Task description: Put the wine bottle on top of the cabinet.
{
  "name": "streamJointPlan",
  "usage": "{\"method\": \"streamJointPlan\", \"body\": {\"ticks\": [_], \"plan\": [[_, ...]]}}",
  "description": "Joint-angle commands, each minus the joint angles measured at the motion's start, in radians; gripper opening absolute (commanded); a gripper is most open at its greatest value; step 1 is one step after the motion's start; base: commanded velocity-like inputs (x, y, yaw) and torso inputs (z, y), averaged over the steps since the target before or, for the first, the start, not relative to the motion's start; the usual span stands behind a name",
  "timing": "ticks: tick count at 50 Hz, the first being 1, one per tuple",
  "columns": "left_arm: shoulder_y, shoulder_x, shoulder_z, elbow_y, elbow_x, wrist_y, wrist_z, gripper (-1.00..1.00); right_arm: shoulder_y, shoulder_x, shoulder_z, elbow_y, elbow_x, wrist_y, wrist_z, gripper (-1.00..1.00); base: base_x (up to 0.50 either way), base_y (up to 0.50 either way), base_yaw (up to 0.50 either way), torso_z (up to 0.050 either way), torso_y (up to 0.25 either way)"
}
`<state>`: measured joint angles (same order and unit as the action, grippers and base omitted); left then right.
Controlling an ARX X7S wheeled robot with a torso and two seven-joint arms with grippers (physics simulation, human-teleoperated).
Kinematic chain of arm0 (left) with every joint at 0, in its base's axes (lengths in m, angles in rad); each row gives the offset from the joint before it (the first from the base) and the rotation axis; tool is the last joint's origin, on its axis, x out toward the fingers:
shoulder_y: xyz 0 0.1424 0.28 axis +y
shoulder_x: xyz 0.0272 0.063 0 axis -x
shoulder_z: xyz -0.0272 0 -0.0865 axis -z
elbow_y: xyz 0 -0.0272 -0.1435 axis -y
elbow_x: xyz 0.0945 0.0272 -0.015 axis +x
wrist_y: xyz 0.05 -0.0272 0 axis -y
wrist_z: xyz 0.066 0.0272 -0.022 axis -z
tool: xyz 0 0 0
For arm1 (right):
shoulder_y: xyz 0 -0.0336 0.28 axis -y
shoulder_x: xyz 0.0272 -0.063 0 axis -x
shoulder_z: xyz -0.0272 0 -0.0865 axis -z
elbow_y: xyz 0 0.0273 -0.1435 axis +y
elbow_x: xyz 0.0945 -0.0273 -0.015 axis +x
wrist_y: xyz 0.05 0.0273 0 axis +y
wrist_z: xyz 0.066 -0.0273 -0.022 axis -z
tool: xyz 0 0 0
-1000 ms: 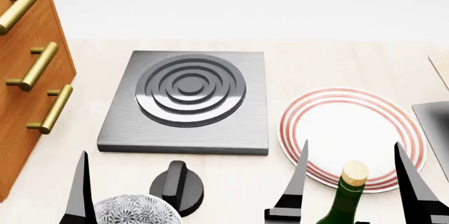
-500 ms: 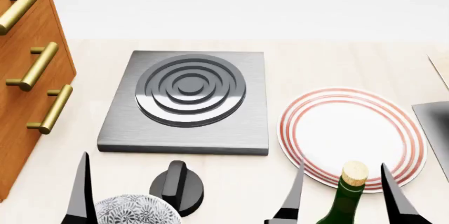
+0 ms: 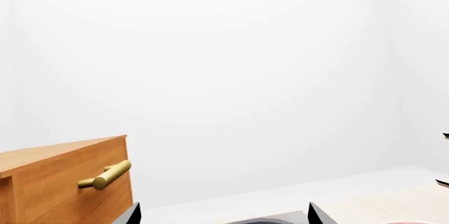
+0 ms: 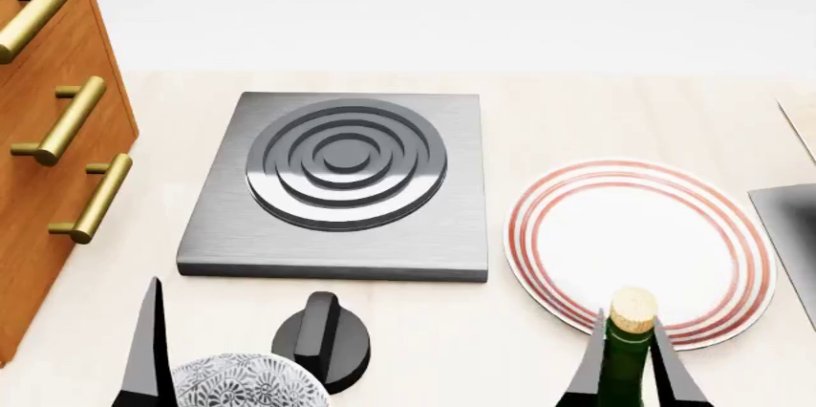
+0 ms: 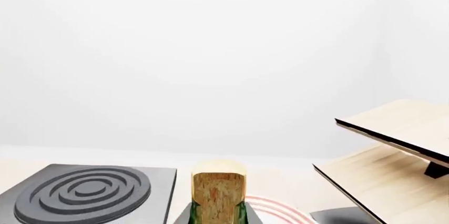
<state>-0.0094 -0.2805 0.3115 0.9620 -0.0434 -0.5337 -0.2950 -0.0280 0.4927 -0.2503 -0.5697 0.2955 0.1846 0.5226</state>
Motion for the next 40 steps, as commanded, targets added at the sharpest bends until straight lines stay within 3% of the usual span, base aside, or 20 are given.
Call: {"method": "streamJointPlan", "body": {"ticks": [1, 23, 40], "plan": [[0.000, -0.004, 0.001, -0.001, -0.005, 0.002, -0.006, 1.00, -0.005, -0.001, -0.004, 0.017, -0.008, -0.004, 0.003, -1.00, 0.00, 0.00, 0.00, 0.000, 0.000], [-0.002, -0.008, 0.017, -0.034, -0.015, 0.022, -0.010, 1.00, 0.004, 0.023, 0.031, -0.050, 0.011, 0.037, 0.031, -1.00, 0.00, 0.00, 0.00, 0.000, 0.000], [-0.002, -0.015, 0.022, -0.033, -0.024, 0.021, -0.014, 1.00, 0.168, 0.088, 0.087, -0.186, 0.094, 0.236, 0.053, -1.00, 0.00, 0.00, 0.00, 0.000, 0.000]]}}
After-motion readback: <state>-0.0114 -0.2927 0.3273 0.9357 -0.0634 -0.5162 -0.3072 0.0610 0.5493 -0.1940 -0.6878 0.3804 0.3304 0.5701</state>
